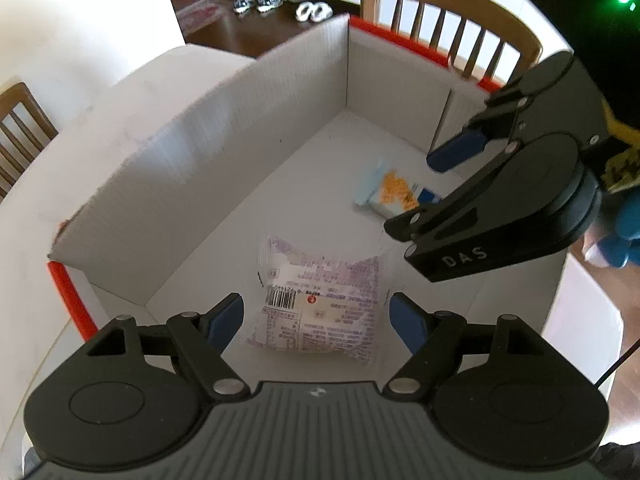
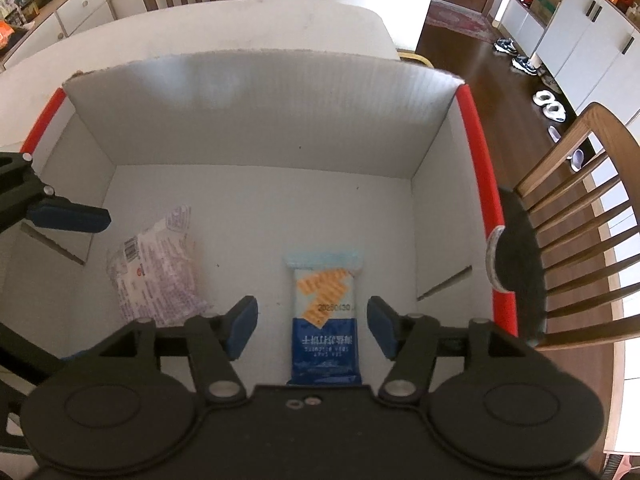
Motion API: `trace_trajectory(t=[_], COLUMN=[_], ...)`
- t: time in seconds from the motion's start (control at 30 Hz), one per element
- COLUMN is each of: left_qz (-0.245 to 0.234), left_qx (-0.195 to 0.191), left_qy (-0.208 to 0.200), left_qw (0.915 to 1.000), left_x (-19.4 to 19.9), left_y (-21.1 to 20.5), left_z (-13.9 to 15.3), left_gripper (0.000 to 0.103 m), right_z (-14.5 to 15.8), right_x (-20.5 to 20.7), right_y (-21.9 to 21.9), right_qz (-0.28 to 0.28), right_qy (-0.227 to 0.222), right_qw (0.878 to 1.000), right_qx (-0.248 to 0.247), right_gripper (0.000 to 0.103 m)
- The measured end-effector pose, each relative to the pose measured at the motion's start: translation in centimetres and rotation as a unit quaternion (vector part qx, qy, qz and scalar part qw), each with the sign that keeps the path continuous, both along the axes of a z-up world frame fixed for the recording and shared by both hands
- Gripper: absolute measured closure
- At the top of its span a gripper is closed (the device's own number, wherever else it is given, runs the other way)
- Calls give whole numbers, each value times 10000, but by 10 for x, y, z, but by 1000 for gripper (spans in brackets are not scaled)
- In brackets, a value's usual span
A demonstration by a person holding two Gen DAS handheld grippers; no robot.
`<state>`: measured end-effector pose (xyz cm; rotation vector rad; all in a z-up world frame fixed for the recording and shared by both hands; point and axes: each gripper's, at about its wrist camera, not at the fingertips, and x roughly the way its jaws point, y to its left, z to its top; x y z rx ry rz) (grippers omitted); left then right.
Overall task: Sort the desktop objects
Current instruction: 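Open the right tool to drop the biscuit packet while the left tool releases the bread bag, then withdraw both open tools from the box back toward the table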
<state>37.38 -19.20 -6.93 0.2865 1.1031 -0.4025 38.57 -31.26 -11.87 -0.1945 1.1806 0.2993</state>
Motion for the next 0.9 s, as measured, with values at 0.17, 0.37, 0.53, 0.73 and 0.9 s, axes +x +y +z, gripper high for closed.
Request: trace_trajectory(t=[0.17, 0.37, 0.53, 0.73, 0.9], left_qz=[45, 110, 211, 292, 402], left_qx=[-92, -214, -291, -351, -496], left_qy=[-201, -396, -584, -807, -924], left_qw=[9997, 9989, 9976, 9957, 9937], left_x=[-12, -21, -34, -53, -67], left_y=[2, 1, 7, 16, 28], left_z=[14, 21, 36, 51, 61], left_gripper=[23, 23, 23, 23, 23], right_z=[11, 32, 48, 66, 77], right_x=[-7, -22, -36, -49, -62], right_y=[-3, -3, -4, 0, 6], right_qz=[-23, -75, -4, -9, -69], right_qy=[-107, -277, -458, -652, -724], right_qw=[9999, 9992, 9981, 9963, 9949], right_qx=[111, 289, 415, 561, 701], right_gripper=[42, 40, 40, 40, 39])
